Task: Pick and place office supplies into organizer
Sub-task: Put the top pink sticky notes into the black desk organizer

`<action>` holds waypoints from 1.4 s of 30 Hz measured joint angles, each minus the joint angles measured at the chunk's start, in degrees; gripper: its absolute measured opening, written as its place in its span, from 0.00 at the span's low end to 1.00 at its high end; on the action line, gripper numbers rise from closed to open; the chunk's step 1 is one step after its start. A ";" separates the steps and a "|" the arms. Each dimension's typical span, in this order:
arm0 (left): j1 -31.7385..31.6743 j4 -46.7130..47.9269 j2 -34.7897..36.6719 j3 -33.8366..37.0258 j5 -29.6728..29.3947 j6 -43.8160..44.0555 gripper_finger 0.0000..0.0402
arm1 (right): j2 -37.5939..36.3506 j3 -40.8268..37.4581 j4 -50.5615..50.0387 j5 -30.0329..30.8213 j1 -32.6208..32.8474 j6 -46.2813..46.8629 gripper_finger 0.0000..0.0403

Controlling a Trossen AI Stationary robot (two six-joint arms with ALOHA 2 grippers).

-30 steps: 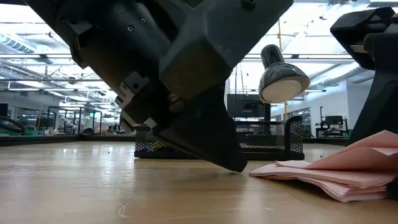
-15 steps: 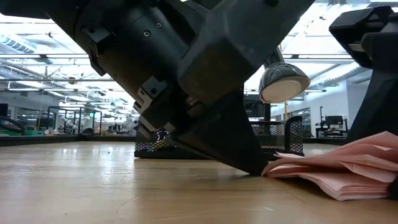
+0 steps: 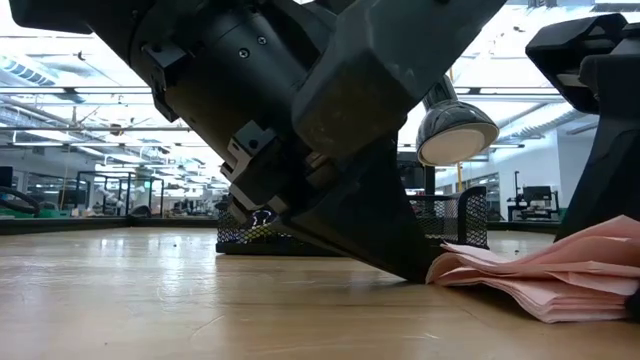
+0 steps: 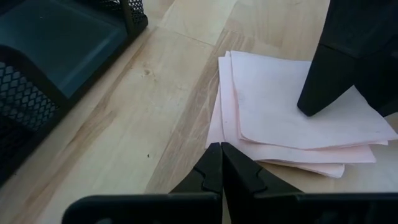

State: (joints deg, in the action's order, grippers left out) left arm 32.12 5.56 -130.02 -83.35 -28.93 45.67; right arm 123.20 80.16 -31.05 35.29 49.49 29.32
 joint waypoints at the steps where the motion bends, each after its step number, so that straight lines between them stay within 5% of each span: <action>1: -0.06 0.00 -0.02 0.00 0.02 0.00 0.01 | 0.04 0.58 -0.92 0.02 0.22 0.06 0.30; 9: -0.28 -0.05 -0.07 0.02 0.70 -0.17 0.01 | 0.37 7.61 -12.24 -2.23 0.61 1.03 0.37; 17: -0.28 0.07 -0.07 0.04 0.70 -0.55 0.01 | 0.17 8.09 -11.76 -4.77 0.74 1.07 0.50; 23: -0.28 -0.14 -0.07 0.10 0.87 -0.55 0.01 | 1.41 8.41 -12.01 -3.79 0.84 -0.47 0.51; 32: -0.55 -2.48 -0.15 0.15 1.92 -1.95 0.01 | 5.05 8.40 -14.61 -0.16 1.42 2.05 0.39; 42: -0.59 -2.71 -0.15 0.15 2.03 -1.92 0.01 | 4.86 8.64 -14.37 1.74 2.85 2.09 0.03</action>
State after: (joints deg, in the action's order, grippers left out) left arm 31.53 2.85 -130.17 -83.20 -26.90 43.75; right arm 128.05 88.80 -45.41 37.03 52.34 31.41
